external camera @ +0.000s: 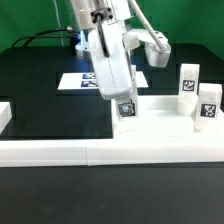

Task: Assemble square table

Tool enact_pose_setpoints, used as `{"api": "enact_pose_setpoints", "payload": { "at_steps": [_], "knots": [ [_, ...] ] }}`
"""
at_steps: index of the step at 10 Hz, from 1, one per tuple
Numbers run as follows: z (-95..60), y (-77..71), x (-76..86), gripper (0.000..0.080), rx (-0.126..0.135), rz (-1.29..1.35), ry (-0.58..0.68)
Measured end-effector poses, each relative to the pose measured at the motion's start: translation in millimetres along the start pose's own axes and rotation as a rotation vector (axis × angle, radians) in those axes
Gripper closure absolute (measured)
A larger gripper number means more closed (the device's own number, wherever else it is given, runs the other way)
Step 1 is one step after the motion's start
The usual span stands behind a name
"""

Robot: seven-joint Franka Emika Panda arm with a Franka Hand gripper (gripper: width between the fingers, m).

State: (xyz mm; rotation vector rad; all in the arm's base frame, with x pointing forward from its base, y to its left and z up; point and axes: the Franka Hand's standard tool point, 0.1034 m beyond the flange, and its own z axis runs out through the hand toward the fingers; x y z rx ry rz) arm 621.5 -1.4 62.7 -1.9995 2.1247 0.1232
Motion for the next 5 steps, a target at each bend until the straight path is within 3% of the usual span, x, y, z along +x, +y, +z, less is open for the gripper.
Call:
{"api": "enact_pose_setpoints", "payload": {
  "at_steps": [1, 2, 3, 4, 5],
  "knots": [
    [0.4, 0.2, -0.6, 0.0423, 0.0, -0.056, 0.002],
    [2.8, 1.8, -3.6, 0.025, 0.001, -0.186, 0.018],
    [3.8, 1.1, -8.5, 0.025, -0.003, -0.369, 0.039],
    [4.9, 0.6, -13.5, 0.0168, -0.006, -0.561, 0.051],
    [4.6, 0.5, -11.6, 0.0155, -0.006, -0.603, 0.05]
  ]
}}
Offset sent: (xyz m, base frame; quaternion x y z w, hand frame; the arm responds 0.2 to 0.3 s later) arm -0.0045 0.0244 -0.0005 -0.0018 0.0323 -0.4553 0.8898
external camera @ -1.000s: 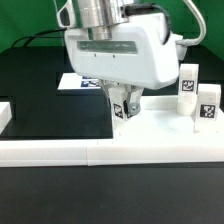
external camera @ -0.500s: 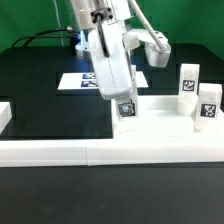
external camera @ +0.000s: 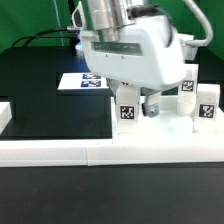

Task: Assemble square table

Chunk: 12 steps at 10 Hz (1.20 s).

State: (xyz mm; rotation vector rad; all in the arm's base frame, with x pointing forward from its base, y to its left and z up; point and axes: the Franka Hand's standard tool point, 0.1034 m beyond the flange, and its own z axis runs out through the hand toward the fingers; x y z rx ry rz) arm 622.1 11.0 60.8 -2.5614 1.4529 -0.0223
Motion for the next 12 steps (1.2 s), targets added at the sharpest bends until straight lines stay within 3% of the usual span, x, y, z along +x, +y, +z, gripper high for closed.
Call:
{"api": "enact_pose_setpoints", "payload": {
  "at_steps": [2, 4, 5, 6, 7, 8, 9, 12],
  "knots": [
    [-0.2, 0.6, 1.0, 0.015, -0.001, -0.135, 0.001],
    [-3.4, 1.7, 5.9, 0.015, -0.041, -0.487, 0.003],
    [-4.6, 1.0, 7.6, 0.015, -0.046, -0.597, 0.006],
    [-3.8, 1.8, 7.2, 0.0288, -0.046, -0.595, 0.005],
    [-3.7, 2.0, 7.0, 0.0288, -0.046, -0.576, 0.005],
    [-3.7, 2.1, 7.1, 0.0428, -0.046, -0.577, 0.005],
    [-3.4, 2.6, 7.1, 0.0511, -0.046, -0.567, 0.005],
    [-3.8, 2.6, 8.2, 0.0511, -0.042, -0.302, 0.012]
  ]
}}
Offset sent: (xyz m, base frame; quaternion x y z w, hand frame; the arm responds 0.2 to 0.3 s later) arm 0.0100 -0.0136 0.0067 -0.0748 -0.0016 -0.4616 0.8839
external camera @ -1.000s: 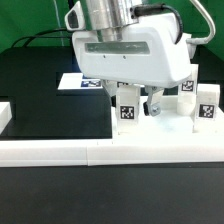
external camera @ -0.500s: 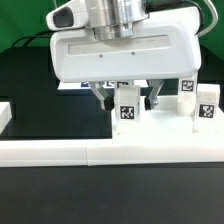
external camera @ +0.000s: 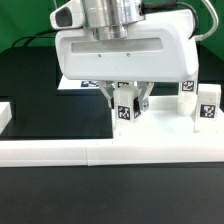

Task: Assemble square table

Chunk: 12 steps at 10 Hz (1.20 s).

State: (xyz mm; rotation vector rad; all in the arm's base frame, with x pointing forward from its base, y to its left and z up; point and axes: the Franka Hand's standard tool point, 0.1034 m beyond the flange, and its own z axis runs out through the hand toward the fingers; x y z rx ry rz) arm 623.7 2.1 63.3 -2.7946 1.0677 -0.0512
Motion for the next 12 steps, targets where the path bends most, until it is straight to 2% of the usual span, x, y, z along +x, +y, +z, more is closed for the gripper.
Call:
{"api": "enact_pose_setpoints", "payload": {
  "at_steps": [2, 5, 7, 8, 9, 10, 11, 12],
  "knots": [
    [-0.9, 0.0, 2.9, 0.0511, -0.017, 0.488, -0.026],
    [2.9, -3.5, -1.4, 0.0509, 0.014, 0.903, -0.064],
    [3.1, -3.0, -1.7, 0.0509, 0.015, 0.936, -0.059],
    [3.7, -2.9, -2.2, 0.0422, 0.015, 0.877, -0.059],
    [4.8, -4.0, -5.7, 0.0285, -0.003, 0.708, -0.048],
    [6.5, -3.4, -10.6, 0.0285, -0.034, 0.483, -0.046],
    [5.9, -6.1, -16.0, 0.0175, -0.069, 0.288, -0.057],
    [5.7, -5.6, -13.0, 0.0157, -0.06, 0.26, -0.052]
  ]
}}
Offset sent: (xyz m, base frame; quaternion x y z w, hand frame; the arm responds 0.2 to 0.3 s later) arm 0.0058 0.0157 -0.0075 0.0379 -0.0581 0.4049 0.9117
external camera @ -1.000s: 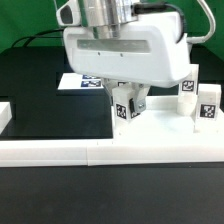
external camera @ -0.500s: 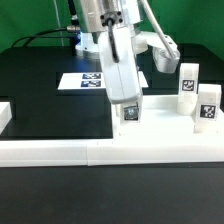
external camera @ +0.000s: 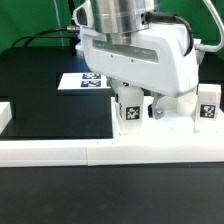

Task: Assemble square table

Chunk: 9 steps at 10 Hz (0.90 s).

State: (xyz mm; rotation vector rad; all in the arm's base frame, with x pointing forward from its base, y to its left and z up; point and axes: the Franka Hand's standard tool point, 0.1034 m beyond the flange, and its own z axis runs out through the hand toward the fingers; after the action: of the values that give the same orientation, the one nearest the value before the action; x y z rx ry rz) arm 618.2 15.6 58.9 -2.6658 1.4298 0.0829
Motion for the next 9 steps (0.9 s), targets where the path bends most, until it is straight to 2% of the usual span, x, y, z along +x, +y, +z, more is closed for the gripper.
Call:
{"api": "enact_pose_setpoints", "payload": {
  "at_steps": [2, 4, 6, 9],
  "knots": [
    [0.3, 1.1, 1.2, 0.0152, -0.002, -0.135, 0.002],
    [-4.4, 0.6, 9.4, 0.015, -0.024, -0.51, 0.05],
    [-6.7, -4.5, 14.0, 0.015, -0.033, -0.862, 0.09],
    [-6.1, -3.8, 14.9, 0.015, -0.034, -0.89, 0.09]
  ]
}}
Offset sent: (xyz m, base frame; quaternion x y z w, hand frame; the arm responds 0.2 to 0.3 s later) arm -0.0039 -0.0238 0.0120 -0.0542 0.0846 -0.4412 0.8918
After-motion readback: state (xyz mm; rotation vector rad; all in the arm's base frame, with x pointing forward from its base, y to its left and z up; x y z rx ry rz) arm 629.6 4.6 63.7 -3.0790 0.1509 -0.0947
